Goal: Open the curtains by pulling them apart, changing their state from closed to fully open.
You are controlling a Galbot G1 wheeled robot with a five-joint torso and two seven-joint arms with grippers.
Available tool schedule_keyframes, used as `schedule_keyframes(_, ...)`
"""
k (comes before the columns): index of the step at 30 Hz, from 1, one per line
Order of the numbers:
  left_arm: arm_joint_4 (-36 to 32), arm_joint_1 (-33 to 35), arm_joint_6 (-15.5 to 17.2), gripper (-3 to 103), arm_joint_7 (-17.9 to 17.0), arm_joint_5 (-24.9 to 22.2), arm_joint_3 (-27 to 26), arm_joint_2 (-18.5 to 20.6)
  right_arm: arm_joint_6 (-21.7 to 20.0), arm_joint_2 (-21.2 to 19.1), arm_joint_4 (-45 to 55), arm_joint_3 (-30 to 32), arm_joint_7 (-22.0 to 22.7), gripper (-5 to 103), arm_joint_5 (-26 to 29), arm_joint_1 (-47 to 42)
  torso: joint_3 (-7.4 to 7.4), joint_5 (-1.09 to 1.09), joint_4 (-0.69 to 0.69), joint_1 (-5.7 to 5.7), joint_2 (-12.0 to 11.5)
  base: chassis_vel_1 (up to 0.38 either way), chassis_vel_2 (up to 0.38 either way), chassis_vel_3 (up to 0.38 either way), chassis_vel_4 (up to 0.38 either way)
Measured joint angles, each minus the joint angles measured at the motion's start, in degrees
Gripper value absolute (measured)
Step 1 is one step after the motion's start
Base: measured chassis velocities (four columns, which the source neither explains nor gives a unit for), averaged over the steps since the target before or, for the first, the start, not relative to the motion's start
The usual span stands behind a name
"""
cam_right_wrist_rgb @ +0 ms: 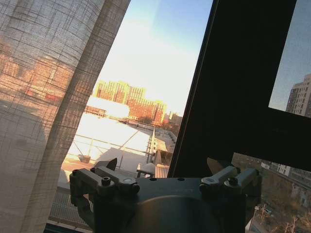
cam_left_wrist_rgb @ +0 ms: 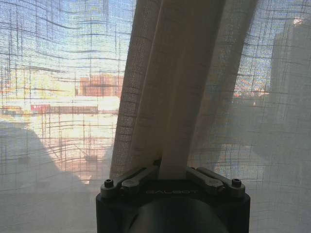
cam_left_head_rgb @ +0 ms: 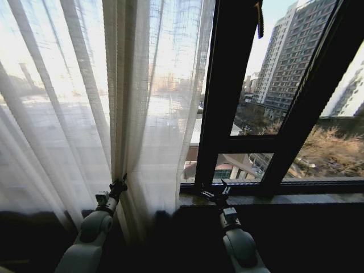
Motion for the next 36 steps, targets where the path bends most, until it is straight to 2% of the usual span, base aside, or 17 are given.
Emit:
schedule_keyframes(12, -0.5, 1.0, -0.4, 0, 0.1, -0.1, -1.0, 0.0, 0.5, 0.4, 0.0, -0.4, 0.2, 100, 0.7, -0.2, 0.01, 0.00, 0.00, 0.00, 0.0, 0.353, 0.345, -0.350, -0.350)
schedule_keyframes(17, -0.9, 1.8, -0.6, 0, 0.1, -0.2, -1.6, 0.0, 0.5, 0.6, -0.1, -0.6, 0.2, 100, 1.1, -0.1, 0.00, -0.02, 0.03, 0.00, 0.0, 0.207, 0.244, -0.191, -0.254)
schedule_keyframes(21, -1.2, 2.4, -0.7, 0, 0.1, -0.2, -2.0, 0.0, 0.5, 0.6, -0.2, -0.7, 0.3, 100, 1.1, -0.1, 0.00, -0.04, 0.03, 0.00, 0.0, 0.038, 0.039, -0.033, -0.027)
schedule_keyframes(25, -1.9, 3.4, -0.7, 0, 0.2, -0.4, -2.8, -0.2, 0.4, 0.4, 0.0, -0.7, 0.3, 100, 1.2, -0.4, 0.01, 0.05, -0.03, -0.01, 0.0, -0.019, -0.027, 0.015, 0.020)
schedule_keyframes(31, -2.4, 4.3, -0.8, 0, 0.4, -1.2, -4.1, 0.0, 0.4, 0.3, 0.2, -1.0, 0.3, 100, 1.2, -0.7, 0.01, 0.02, -0.02, -0.01, 0.0, -0.028, -0.033, 0.019, 0.028)
schedule_keyframes(36, -1.2, 4.5, -2.8, 0, 2.8, -2.3, -8.0, 1.3, 0.8, 0.3, 0.6, -1.5, 0.3, 100, 1.2, -1.1, 0.00, -0.02, 0.01, 0.00, 0.0, 0.000, 0.000, 0.000, 0.000)
